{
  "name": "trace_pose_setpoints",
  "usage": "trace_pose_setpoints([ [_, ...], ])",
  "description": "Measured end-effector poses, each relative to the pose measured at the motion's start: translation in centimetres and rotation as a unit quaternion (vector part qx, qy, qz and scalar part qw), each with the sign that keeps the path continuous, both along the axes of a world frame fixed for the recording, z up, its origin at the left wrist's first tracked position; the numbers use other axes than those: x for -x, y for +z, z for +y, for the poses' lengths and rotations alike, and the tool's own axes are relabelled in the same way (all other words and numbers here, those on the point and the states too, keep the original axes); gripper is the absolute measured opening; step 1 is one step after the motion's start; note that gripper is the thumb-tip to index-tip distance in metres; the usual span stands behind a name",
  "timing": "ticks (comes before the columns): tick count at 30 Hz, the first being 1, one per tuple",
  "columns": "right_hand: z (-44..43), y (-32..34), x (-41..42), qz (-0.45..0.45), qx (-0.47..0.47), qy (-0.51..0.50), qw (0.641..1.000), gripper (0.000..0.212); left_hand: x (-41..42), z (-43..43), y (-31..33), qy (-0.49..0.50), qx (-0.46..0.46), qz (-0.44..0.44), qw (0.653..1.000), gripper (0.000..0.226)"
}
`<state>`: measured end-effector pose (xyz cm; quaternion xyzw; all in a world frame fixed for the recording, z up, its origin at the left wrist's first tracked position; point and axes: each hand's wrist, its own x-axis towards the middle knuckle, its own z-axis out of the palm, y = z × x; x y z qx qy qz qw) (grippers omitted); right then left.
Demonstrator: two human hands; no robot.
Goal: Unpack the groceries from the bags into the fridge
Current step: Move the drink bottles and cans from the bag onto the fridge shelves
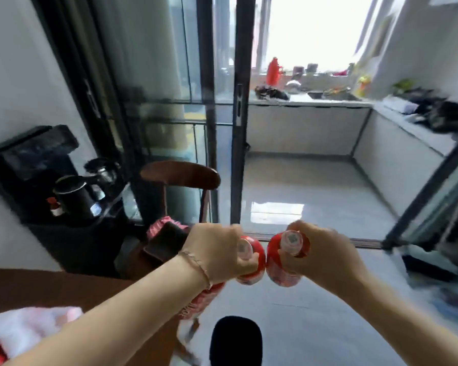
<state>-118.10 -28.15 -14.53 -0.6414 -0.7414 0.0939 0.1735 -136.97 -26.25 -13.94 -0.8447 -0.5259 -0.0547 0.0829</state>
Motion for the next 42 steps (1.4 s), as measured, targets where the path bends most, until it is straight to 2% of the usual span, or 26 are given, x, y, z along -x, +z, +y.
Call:
trace_pose_setpoints([
  [3, -1.2, 0.0, -10.4, 0.010, -0.017, -0.101, 0.995, 0.029, -10.7, 2.3, -0.3, -0.084, -0.005, 0.010, 0.996, 0.040],
  [10, -4.8, 1.5, -32.7, 0.000, -0.011, -0.253, 0.967, 0.030, -36.0, 4.6, -0.1, -0.235, 0.033, -0.022, 0.971, 0.041],
  [17, -6.7, 2.5, -49.6, 0.003, -0.004, -0.420, 0.908, 0.023, -57.8, 5.8, 0.9, -0.376, 0.049, -0.034, 0.925, 0.036],
  [21, -6.9, 2.6, -58.4, 0.011, -0.018, -0.500, 0.866, 0.026, -69.1, 7.2, 1.3, -0.440, 0.063, -0.034, 0.895, 0.047],
  [32, -5.5, 7.6, -81.9, 0.002, -0.093, -0.651, 0.753, 0.021, -99.5, 10.6, 6.5, -0.601, 0.045, -0.034, 0.797, 0.047],
  [37, -5.5, 8.4, -92.6, 0.012, -0.137, -0.697, 0.704, 0.020, -112.2, 10.7, 8.2, -0.627, 0.027, -0.053, 0.777, 0.046],
  [42, -6.0, 7.8, -104.5, 0.017, -0.166, -0.707, 0.688, 0.020, -124.5, 10.6, 8.7, -0.629, 0.019, -0.081, 0.773, 0.043],
])
